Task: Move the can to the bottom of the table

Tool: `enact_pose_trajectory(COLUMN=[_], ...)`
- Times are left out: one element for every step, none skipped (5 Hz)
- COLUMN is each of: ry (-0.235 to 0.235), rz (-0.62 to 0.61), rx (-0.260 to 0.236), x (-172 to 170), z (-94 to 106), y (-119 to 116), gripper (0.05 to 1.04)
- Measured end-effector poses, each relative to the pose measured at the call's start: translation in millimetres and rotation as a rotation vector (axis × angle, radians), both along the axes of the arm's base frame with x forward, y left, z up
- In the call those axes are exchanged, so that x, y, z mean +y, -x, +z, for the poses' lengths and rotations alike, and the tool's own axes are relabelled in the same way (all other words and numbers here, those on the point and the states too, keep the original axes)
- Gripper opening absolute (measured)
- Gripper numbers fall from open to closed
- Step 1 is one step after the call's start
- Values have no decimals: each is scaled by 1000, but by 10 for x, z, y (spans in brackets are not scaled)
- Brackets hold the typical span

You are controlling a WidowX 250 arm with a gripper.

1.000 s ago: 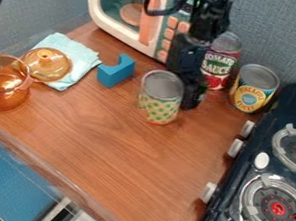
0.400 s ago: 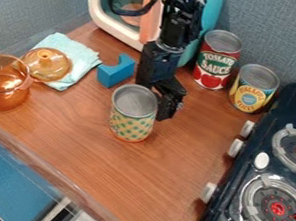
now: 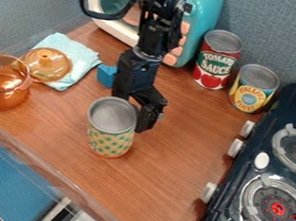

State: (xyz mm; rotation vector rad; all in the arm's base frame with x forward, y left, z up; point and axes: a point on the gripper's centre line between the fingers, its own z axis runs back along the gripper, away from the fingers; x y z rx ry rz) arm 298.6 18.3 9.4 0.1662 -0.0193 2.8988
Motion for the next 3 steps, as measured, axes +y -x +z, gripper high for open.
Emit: enact_pose_trajectory(ry=[-11, -11, -8], rz=[16, 21, 21], rx=[33, 19, -33], x=[4, -1, -3], z=[-49, 12, 141], y=[166, 259, 223], gripper=[999, 999, 999])
